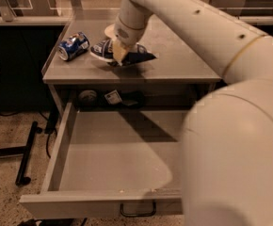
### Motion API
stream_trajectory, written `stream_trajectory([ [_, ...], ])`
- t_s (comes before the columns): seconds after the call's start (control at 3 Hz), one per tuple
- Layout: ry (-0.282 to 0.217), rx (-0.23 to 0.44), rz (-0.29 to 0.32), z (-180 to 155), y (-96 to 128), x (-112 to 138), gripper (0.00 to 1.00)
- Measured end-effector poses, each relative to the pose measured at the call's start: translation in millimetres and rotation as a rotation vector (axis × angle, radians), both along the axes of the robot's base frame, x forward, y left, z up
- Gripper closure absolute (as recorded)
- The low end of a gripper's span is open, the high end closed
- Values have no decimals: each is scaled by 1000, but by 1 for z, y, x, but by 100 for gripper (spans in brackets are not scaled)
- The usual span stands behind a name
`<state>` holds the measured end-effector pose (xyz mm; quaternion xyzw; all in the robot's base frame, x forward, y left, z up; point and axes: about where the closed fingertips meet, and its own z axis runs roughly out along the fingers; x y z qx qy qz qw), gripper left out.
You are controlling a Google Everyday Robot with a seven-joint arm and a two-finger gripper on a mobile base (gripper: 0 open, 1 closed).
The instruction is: Place blue chip bag into top drawer
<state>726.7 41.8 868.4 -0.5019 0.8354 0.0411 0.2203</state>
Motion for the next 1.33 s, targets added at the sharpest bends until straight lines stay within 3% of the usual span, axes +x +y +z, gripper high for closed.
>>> stream_trajectory([
  [0.33, -50, 37, 43, 23, -41, -51, 100],
  [0.67, -64, 49, 76, 28, -74, -98, 100],
  [1.0, -37, 21, 139, 16, -94, -134, 100],
  [1.33, 37, -39, 203, -15, -98, -152, 100],
])
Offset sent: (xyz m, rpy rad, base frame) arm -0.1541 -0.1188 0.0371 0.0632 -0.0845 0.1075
